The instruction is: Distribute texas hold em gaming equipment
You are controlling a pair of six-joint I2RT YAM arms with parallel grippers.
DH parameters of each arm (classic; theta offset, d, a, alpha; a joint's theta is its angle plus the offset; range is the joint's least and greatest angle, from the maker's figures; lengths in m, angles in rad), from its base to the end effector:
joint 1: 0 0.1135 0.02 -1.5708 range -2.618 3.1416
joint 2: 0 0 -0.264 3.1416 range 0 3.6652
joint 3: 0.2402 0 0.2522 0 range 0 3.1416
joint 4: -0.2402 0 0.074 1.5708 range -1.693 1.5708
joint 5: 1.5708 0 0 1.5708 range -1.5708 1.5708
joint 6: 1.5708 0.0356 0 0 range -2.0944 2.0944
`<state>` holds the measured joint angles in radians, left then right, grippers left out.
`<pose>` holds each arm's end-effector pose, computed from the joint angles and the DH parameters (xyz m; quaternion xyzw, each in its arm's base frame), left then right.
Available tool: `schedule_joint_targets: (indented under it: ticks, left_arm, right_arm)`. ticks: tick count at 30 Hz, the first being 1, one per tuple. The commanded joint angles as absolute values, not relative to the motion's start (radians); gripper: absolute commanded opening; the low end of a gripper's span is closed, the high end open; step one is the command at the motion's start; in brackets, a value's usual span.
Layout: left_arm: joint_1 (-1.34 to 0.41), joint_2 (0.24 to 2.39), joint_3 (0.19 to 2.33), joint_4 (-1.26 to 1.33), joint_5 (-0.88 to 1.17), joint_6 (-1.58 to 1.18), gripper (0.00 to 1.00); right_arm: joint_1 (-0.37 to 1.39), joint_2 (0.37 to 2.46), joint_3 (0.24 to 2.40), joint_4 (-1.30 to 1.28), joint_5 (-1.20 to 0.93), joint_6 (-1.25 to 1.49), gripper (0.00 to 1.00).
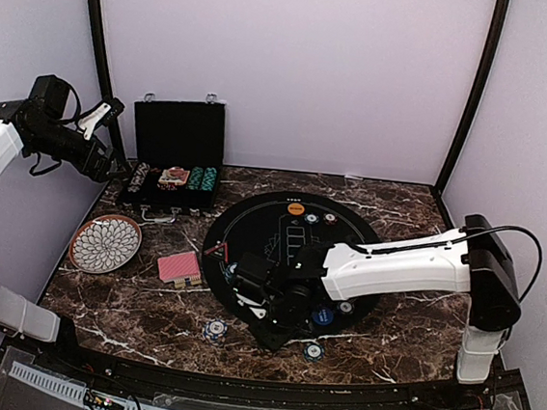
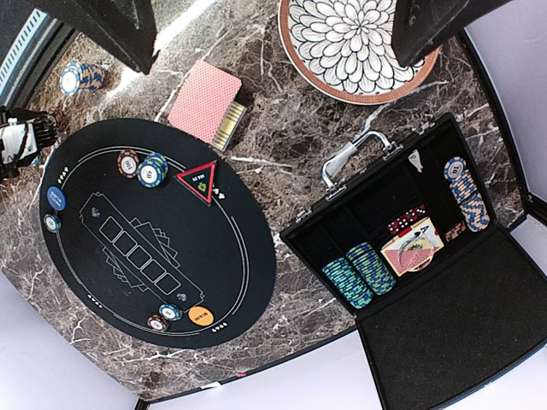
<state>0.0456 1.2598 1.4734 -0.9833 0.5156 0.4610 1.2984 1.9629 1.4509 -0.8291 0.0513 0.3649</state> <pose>0.2418 -0.0065 0.4023 0.2809 0.8508 -0.1328 0.4238 0.1064 0.3739 0.1831 -0.4442 0.8882 0.0675 0.0960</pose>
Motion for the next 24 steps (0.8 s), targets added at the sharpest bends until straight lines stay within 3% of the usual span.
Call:
schedule_joint_targets:
  ticks: [1,9,24]
  left_arm:
    - [0.04,1.238,1.486,-0.995,0.526,0.473,0.99]
    - [0.041,1.238,1.483,-0.996,0.528,0.474,0.99]
    - [0.04,1.238,1.476,-1.0,0.524,0.482,0.99]
  right_arm:
    - [1.298,1.885,1.489,-0.858,0.083,0.386,0.34]
    - [1.172,1.8,1.408,-0.84,0.114,0.408,0.3]
    - [0.74,1.646,1.105,-0.742,0.173,0.438,0.26]
